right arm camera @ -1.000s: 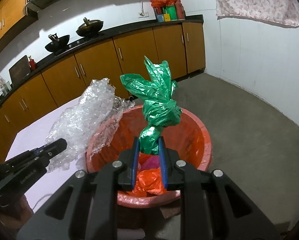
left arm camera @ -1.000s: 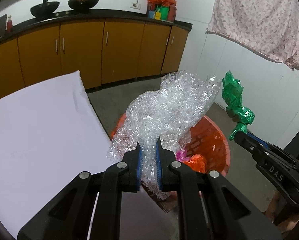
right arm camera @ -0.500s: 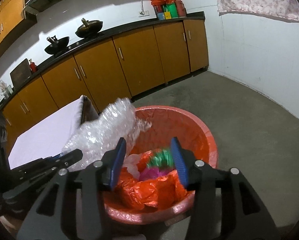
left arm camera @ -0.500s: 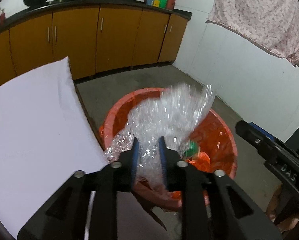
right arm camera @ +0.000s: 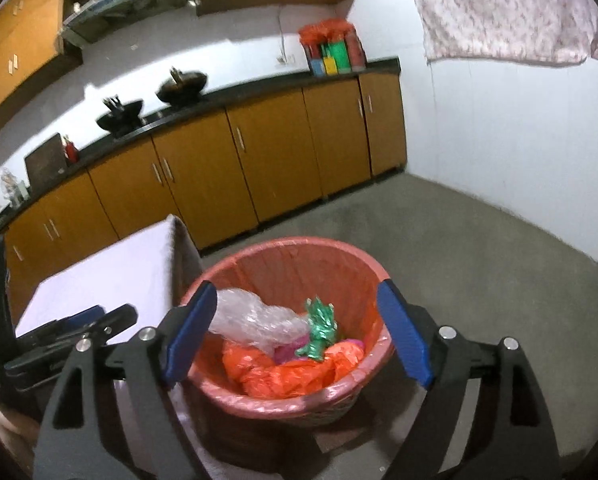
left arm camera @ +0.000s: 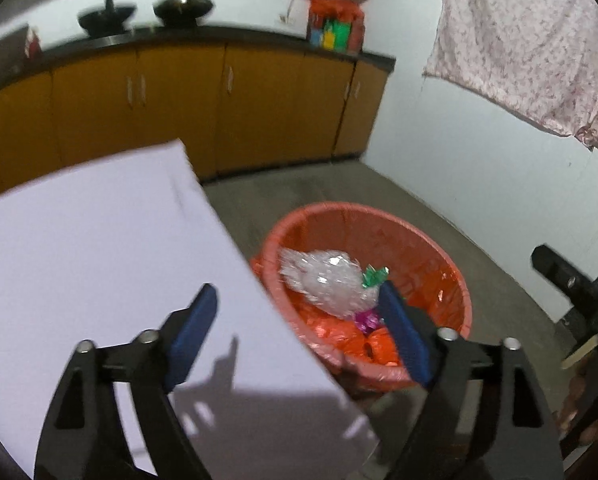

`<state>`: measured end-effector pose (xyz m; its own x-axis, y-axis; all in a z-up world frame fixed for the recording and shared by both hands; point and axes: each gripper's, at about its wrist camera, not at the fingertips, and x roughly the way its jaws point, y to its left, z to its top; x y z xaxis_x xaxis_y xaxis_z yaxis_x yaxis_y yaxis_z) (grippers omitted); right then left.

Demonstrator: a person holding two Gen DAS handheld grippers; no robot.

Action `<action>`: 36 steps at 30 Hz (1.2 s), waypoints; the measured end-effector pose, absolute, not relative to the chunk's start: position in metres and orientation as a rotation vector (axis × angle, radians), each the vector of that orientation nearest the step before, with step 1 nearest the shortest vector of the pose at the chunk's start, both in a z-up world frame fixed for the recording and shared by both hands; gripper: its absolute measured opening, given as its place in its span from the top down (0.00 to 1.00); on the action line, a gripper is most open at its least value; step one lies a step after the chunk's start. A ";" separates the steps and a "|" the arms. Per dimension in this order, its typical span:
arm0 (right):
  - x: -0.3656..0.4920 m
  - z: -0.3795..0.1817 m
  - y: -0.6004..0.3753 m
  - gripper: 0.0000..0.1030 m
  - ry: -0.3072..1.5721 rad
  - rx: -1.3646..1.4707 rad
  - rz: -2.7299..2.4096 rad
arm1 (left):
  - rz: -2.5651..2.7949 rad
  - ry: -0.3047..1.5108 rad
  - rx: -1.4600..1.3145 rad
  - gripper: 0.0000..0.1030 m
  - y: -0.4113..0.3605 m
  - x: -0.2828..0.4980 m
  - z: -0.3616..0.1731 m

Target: Collect trash

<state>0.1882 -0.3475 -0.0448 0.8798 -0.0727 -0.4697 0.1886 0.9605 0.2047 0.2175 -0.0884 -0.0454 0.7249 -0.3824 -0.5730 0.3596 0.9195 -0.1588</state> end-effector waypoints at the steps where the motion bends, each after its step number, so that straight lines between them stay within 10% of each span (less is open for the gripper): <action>1: 0.180 -0.039 -0.344 0.21 0.457 0.245 -0.135 | -0.393 0.608 -0.025 0.09 -0.081 0.208 -0.040; 7: 0.129 -0.003 -0.310 0.04 0.331 0.171 -0.125 | -0.268 0.425 0.041 0.02 -0.037 0.139 -0.008; 36: 0.005 0.014 -0.197 0.04 0.256 -0.033 -0.151 | 0.002 0.301 0.094 0.02 0.028 0.004 0.002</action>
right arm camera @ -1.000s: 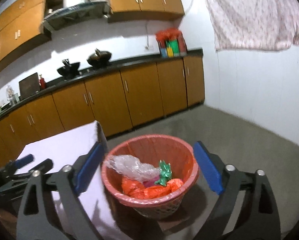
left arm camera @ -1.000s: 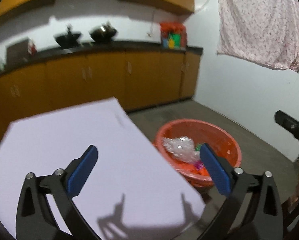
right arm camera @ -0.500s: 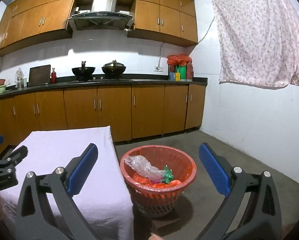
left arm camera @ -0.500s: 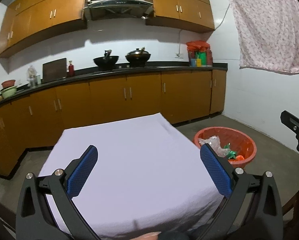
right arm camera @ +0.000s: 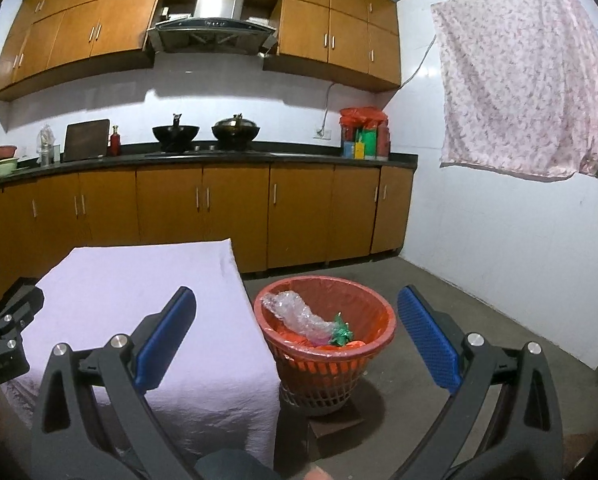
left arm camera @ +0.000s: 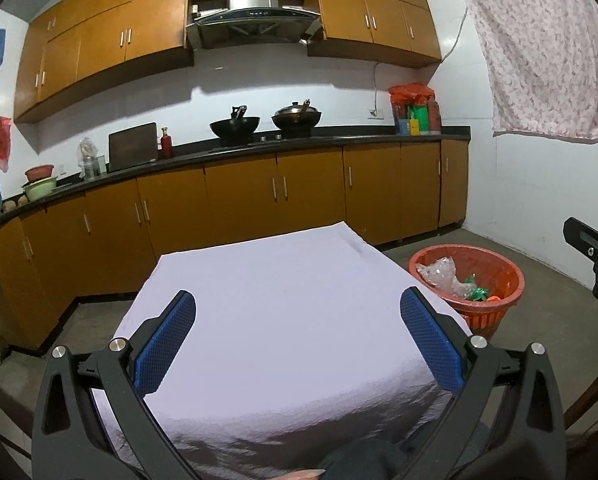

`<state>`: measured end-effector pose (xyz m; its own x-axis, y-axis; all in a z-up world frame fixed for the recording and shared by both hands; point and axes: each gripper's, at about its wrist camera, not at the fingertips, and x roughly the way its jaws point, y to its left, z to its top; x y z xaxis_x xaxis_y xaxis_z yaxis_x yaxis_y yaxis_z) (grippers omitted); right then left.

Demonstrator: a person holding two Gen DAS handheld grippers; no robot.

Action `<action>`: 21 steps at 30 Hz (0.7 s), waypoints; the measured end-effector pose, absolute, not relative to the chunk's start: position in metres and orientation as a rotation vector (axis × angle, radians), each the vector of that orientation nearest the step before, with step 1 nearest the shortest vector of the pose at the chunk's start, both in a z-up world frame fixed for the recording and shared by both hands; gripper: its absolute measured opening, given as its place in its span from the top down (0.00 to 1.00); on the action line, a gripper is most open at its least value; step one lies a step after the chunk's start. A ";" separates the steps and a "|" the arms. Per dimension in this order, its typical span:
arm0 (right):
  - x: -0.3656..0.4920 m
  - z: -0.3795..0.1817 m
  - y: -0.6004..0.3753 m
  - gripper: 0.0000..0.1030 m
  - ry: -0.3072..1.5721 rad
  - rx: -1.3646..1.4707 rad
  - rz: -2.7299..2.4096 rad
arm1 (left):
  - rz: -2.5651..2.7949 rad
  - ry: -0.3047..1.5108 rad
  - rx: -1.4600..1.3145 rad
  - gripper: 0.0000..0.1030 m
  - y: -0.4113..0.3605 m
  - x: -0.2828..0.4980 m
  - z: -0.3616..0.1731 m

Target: Collect trash

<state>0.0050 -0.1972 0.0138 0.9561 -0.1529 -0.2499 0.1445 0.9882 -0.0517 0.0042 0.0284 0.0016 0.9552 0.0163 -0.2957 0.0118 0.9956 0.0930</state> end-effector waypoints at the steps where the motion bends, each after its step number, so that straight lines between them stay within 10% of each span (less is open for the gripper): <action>1: 0.003 0.014 -0.198 0.04 0.253 -0.031 -0.154 | 0.003 0.301 0.089 0.02 0.030 0.003 0.001; 21: -0.013 0.020 -0.203 0.04 0.224 0.005 -0.176 | 0.001 0.292 0.022 0.02 0.042 -0.010 0.003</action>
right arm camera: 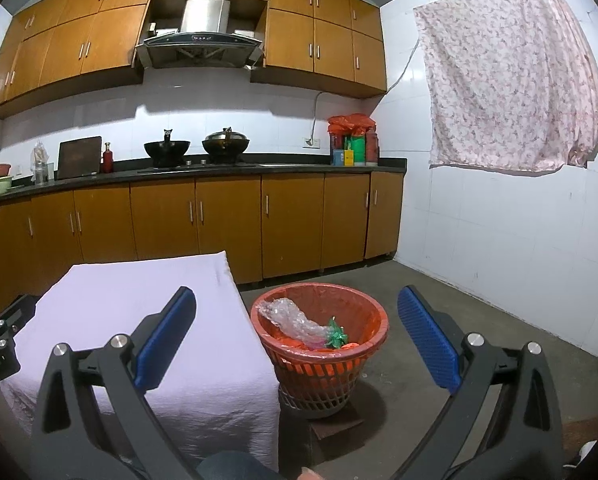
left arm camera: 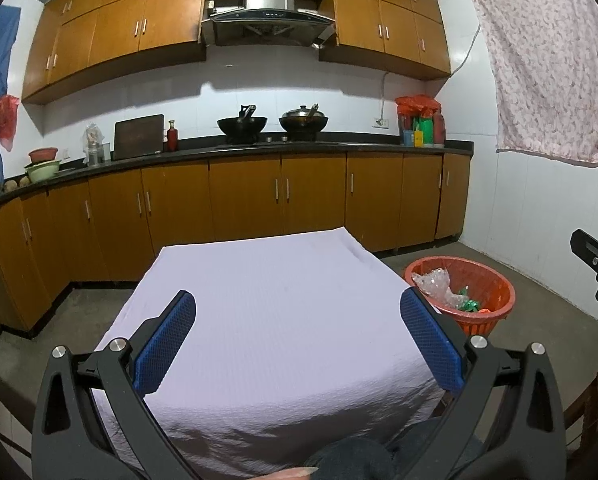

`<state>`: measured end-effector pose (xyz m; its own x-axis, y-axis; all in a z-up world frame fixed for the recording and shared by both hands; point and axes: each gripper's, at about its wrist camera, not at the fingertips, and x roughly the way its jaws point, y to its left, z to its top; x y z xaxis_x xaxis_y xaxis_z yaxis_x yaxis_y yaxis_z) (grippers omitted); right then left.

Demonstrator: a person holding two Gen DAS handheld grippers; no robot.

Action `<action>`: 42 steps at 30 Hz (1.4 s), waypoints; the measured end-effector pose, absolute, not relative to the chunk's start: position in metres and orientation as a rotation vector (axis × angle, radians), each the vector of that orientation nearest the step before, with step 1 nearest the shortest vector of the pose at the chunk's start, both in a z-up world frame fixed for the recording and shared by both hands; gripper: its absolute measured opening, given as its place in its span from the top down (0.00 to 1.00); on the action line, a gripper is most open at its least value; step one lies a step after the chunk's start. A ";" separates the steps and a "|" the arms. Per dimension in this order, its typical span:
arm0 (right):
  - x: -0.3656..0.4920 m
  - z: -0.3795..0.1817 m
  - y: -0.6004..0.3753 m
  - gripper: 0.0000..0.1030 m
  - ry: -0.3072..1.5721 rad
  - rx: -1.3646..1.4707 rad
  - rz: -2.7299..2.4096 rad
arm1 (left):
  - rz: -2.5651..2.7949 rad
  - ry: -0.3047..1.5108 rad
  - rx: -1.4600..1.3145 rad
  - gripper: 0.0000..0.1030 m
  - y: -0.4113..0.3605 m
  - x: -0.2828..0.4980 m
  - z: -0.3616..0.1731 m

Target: Collect trash

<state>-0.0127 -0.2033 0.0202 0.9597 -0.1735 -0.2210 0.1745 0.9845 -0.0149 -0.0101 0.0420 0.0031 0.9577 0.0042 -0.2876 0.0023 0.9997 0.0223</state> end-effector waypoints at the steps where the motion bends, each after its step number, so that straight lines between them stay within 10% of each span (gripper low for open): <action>1: -0.013 0.021 -0.203 0.04 0.224 0.005 -0.176 | 0.001 0.292 0.020 0.02 0.042 -0.011 0.003; 42: -0.009 0.014 -0.210 0.04 0.257 0.026 -0.173 | -0.008 0.323 0.014 0.02 0.049 -0.010 0.003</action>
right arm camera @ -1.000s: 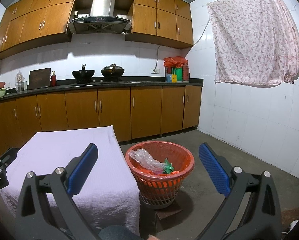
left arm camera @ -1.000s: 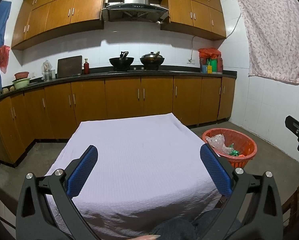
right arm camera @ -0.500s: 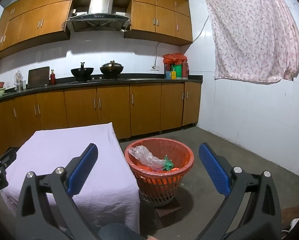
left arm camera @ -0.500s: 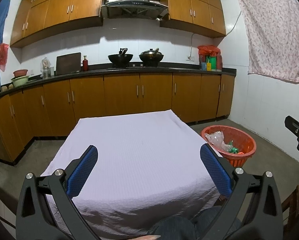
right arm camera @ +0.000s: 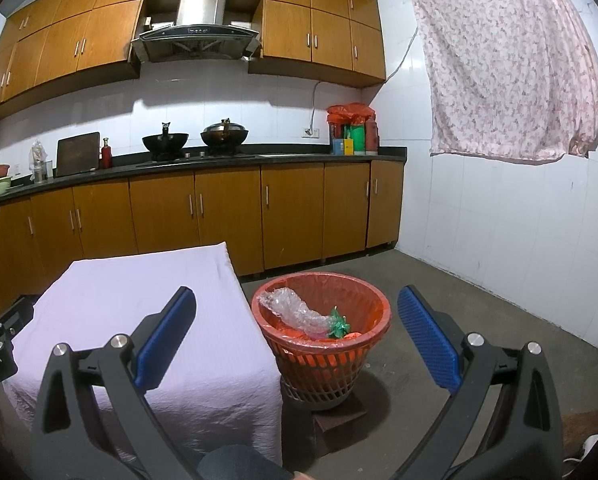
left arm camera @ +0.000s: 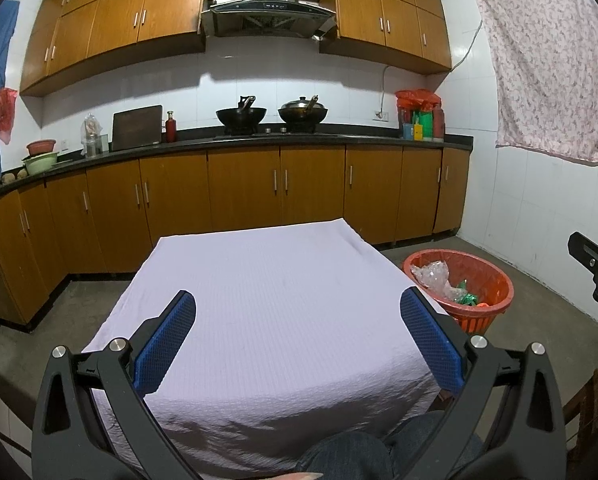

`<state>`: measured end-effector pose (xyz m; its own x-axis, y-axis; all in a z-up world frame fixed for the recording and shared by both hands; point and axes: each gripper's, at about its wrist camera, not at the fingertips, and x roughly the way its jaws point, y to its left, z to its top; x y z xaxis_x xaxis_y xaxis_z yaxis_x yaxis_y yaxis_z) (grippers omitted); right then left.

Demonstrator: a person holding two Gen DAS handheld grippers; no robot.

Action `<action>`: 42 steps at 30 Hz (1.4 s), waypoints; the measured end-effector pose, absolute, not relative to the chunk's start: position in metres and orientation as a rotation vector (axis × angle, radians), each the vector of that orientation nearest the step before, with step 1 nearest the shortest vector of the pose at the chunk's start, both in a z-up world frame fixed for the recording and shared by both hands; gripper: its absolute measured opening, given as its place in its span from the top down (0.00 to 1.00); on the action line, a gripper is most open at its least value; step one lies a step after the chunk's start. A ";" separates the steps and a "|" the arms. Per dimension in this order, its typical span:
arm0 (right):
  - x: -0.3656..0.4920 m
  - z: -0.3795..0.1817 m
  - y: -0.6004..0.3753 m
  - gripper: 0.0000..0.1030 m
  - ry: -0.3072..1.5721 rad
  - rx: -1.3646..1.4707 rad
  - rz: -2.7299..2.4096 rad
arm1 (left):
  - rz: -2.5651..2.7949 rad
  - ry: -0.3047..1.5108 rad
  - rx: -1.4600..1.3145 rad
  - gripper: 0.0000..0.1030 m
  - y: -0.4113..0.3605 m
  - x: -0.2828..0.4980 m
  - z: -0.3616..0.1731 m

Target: Collect trash

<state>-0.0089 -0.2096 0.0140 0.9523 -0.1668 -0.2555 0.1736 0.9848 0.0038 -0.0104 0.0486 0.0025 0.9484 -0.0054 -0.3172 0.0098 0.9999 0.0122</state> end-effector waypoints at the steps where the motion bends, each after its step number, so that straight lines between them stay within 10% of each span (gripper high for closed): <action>1: -0.009 0.013 -0.210 0.04 0.258 0.027 -0.173 | -0.008 0.323 0.014 0.02 0.049 -0.010 0.002; 42: -0.009 0.009 -0.205 0.04 0.263 0.041 -0.174 | -0.015 0.322 0.024 0.02 0.048 -0.009 0.005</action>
